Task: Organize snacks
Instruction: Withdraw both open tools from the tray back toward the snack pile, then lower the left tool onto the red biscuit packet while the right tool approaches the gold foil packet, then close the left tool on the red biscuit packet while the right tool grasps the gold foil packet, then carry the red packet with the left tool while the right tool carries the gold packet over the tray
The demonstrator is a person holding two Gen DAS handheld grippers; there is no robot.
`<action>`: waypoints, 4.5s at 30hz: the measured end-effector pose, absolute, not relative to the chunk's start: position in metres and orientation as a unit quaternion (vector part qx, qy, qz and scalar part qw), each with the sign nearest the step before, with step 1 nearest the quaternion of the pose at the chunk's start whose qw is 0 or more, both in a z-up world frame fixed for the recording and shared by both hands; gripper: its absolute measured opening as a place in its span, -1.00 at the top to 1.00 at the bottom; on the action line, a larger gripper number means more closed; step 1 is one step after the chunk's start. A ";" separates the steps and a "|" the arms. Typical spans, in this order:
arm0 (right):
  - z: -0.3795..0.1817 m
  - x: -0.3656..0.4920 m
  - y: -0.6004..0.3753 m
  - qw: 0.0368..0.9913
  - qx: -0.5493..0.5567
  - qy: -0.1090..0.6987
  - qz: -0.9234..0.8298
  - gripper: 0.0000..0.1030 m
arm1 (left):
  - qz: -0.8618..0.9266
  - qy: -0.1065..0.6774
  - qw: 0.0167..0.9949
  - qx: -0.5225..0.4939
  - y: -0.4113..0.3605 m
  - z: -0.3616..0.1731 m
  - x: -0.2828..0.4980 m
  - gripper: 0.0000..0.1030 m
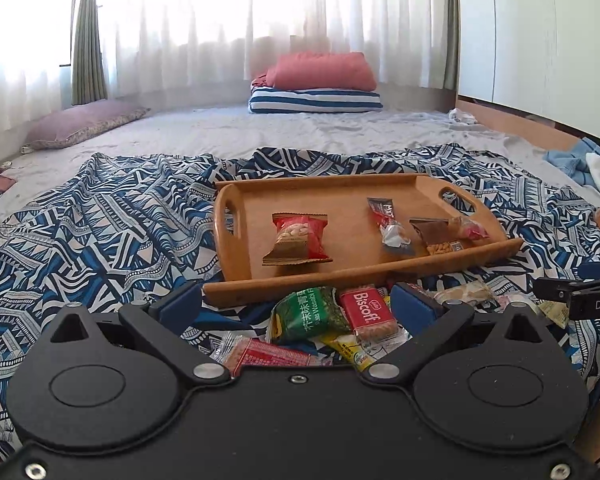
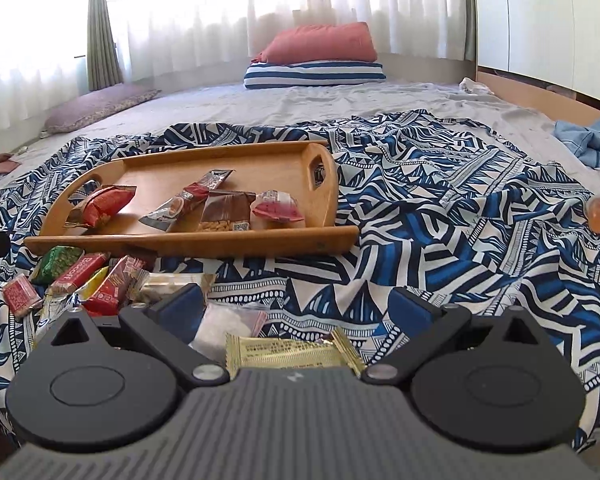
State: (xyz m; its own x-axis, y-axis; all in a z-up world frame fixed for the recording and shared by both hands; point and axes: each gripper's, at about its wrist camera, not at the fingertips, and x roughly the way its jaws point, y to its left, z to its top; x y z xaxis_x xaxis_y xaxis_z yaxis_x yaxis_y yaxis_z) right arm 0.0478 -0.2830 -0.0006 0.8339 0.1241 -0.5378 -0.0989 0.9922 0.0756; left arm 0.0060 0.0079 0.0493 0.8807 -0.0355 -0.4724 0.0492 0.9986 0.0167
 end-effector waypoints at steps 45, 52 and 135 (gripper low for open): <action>-0.048 0.042 -0.282 0.962 -0.016 0.270 0.030 -1.00 | 0.013 0.312 0.949 0.033 0.014 -0.020 0.036 -0.84; -0.048 0.042 -0.282 0.962 -0.015 0.270 0.031 -1.00 | -0.002 0.309 0.950 0.053 0.009 -0.015 0.033 -0.63; 0.061 0.143 -0.249 0.952 0.038 0.297 0.060 -0.31 | -0.036 0.299 0.954 0.008 0.025 0.098 0.149 -0.17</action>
State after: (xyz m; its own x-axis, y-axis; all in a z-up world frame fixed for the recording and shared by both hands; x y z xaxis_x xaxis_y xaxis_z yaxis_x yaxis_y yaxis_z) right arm 0.1433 -0.2488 0.0610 0.8169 0.1364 -0.5604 -0.0915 0.9900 0.1077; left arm 0.1486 0.0249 0.0983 0.8191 -0.0644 -0.5700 0.0740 0.9972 -0.0064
